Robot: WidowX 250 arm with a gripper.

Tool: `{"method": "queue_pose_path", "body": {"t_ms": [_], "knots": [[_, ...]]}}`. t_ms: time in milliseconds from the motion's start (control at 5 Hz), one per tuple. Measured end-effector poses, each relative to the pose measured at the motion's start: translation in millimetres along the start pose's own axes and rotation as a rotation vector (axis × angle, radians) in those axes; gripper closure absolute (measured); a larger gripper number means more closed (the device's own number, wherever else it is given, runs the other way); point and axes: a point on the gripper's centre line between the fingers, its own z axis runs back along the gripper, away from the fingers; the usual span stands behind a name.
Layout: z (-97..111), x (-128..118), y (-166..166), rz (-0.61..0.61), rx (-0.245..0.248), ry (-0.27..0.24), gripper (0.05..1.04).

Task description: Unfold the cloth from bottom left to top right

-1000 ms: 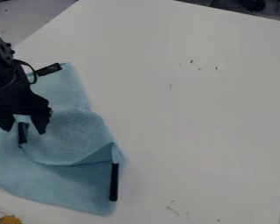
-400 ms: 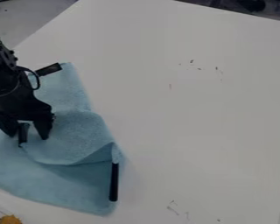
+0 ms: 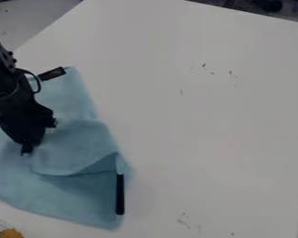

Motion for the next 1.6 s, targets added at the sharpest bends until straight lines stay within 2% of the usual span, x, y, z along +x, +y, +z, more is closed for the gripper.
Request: {"method": "queue_pose_path", "body": {"t_ms": [200, 400, 600, 1000, 1200, 1600], "knots": [[0, 0, 0, 0.006, -0.001, 0.005, 0.915], [0, -2, 0, 0.012, 0.007, 0.011, 1.012], [3, -1, -4, -0.004, 0.018, 0.021, 1.025], [23, 33, -44, -0.139, 0.049, -0.022, 1.026], [29, 46, -73, -0.200, 0.042, -0.051, 1.026], [26, 67, -143, -0.292, -0.010, -0.055, 1.026]]}}
